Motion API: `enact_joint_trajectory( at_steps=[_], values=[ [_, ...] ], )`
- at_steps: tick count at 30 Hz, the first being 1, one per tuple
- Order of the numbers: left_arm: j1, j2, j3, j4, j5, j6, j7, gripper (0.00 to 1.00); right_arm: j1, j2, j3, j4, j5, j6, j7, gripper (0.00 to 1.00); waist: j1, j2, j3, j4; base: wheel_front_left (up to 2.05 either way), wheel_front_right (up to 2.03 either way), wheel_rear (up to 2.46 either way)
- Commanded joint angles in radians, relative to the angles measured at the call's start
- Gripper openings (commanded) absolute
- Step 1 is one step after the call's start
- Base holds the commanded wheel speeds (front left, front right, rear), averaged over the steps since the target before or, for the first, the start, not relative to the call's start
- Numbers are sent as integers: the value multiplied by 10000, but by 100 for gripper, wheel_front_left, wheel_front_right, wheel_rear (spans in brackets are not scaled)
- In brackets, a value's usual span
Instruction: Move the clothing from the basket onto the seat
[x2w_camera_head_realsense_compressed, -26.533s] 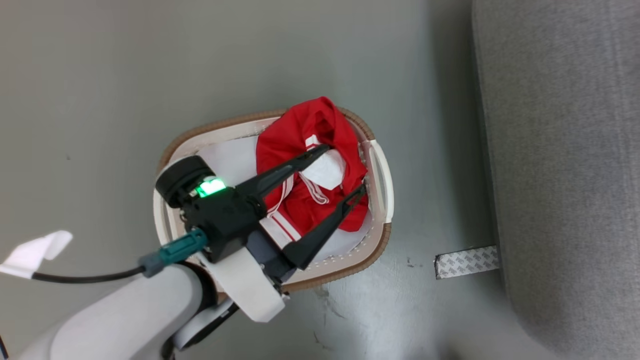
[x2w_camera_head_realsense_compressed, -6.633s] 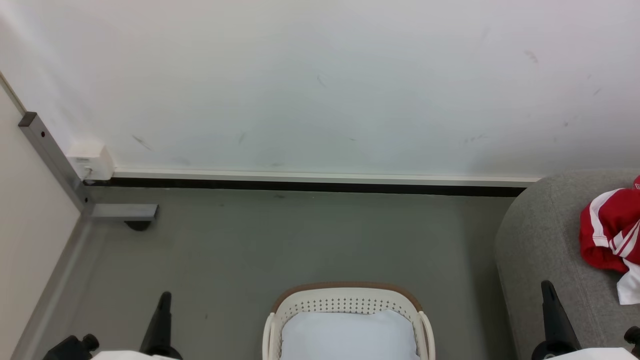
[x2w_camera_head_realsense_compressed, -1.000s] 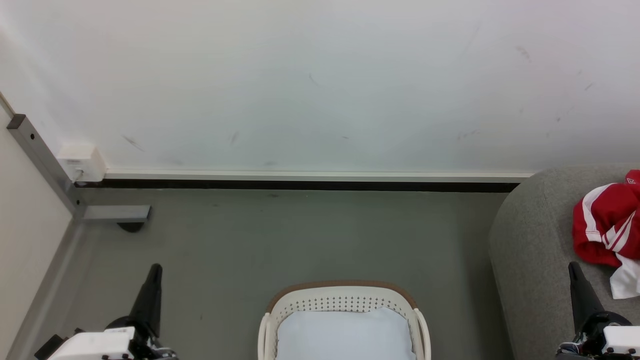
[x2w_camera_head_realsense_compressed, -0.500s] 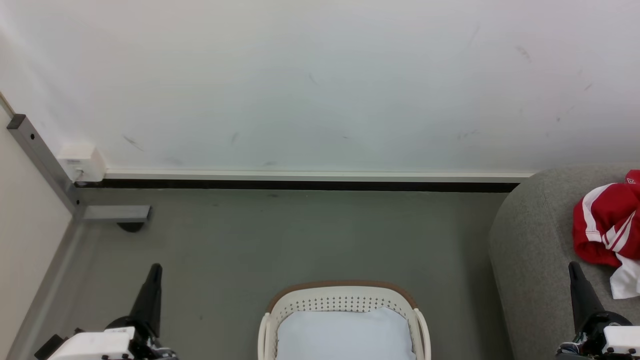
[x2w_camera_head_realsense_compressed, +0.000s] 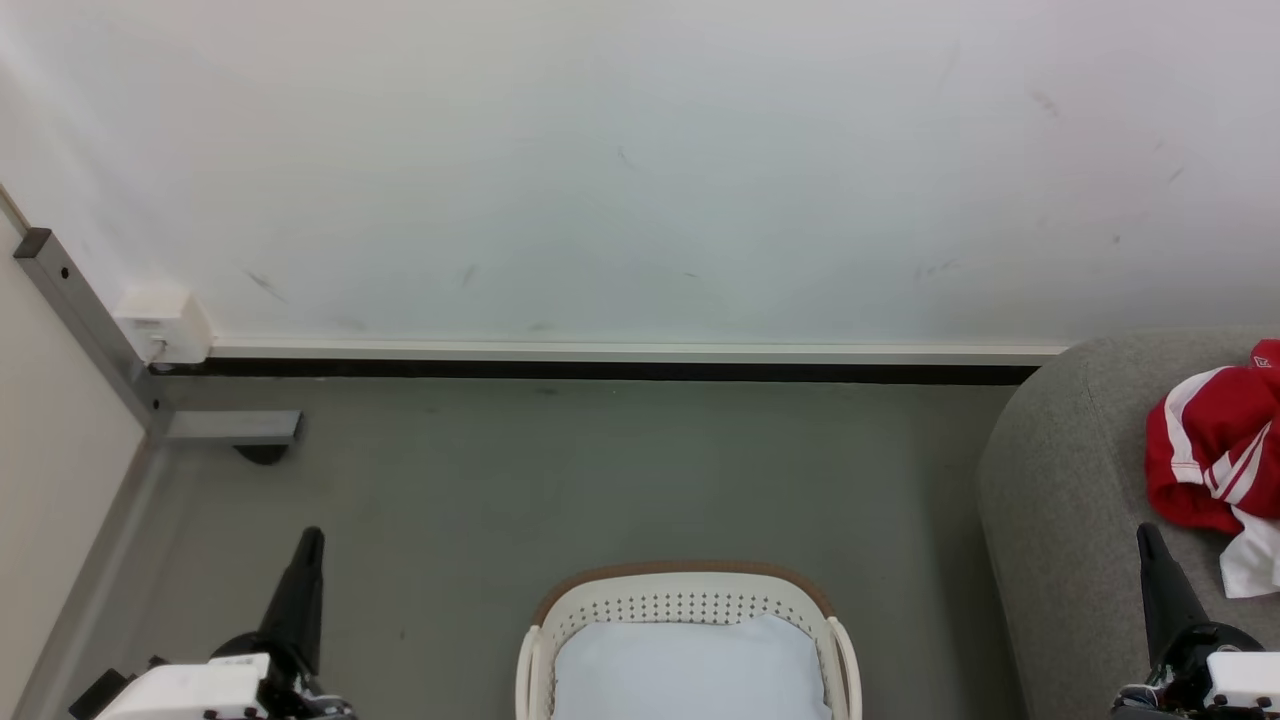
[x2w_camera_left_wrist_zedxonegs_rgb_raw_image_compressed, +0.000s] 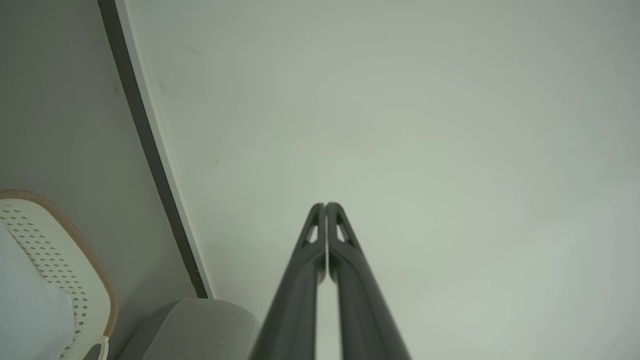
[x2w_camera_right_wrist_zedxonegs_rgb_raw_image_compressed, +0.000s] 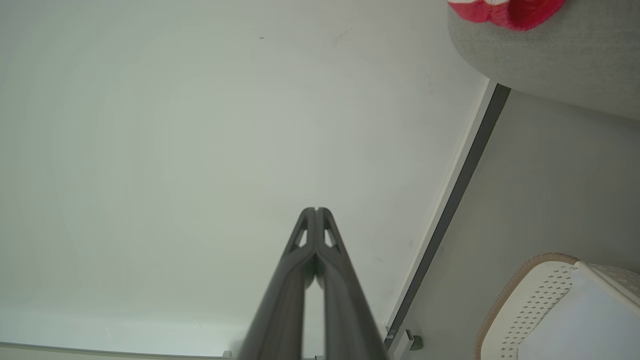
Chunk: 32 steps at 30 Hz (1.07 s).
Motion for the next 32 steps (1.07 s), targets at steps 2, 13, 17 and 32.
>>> enact_joint_trajectory(
  at_steps=[2, 13, 17, 32],
  values=[
    [-96, 19, 28, -40, -126, 30, 41, 0, -61, -80, 2, -37, 113, -25, -21, 0, 0, -1, 0, 0, 0, 0, 0],
    [-96, 19, 28, -40, -126, 30, 41, 0, -59, -101, 29, -42, 140, -25, -46, 0, 0, -1, 0, 0, 0, 0, 0],
    [-96, 19, 28, -41, -126, 30, 41, 0, -59, -108, 39, -43, 153, -23, -51, 0, 0, -1, 0, 0, 0, 0, 0],
    [-96, 19, 27, -40, -127, 30, 41, 0, -56, -137, 75, -50, 168, -25, -78, 0, 0, -1, 0, 0, 0, 0, 0]
  ],
)
